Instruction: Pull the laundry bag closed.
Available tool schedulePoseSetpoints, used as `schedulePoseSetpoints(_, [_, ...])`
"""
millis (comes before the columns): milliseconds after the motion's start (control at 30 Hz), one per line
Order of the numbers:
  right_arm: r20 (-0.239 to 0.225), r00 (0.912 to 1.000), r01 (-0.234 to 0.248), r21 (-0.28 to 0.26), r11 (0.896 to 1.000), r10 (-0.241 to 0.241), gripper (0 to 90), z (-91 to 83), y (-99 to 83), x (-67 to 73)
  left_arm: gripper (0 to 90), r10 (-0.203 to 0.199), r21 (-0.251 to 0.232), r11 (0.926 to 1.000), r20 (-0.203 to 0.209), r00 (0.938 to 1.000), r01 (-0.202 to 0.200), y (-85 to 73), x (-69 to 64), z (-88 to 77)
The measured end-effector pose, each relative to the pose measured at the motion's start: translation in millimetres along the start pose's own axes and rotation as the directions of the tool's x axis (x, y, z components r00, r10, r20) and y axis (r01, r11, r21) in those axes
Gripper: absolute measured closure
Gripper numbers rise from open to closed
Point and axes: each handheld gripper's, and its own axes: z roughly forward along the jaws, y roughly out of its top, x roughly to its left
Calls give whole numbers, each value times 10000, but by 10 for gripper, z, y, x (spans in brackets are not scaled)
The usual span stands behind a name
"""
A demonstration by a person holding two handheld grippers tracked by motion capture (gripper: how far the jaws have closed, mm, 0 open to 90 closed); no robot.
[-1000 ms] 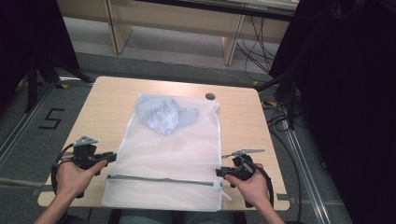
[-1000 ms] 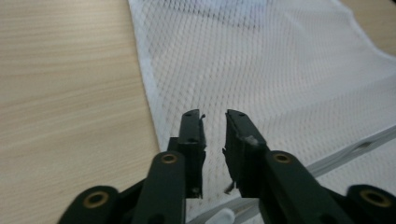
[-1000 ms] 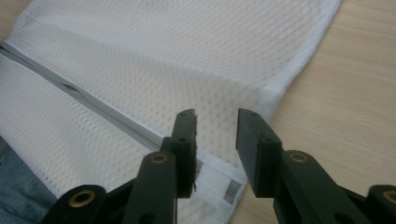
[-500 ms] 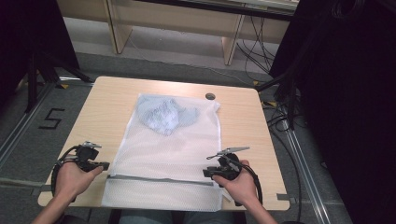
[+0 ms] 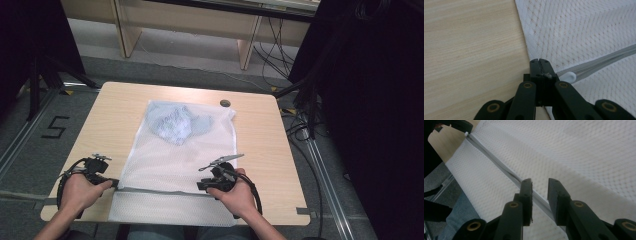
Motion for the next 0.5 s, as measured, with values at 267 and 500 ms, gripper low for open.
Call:
schedulePoseSetpoints(267, [123,9996,260,430,9987,-266,744,206,140,241,896,-173,102,9998,-59,9998,174,20,0,43])
schedulePoseSetpoints(500, [-102,9984,570,727,9957,-564,741,430,227,432,896,-203,448,9988,-58,9998,205,38,-12,53])
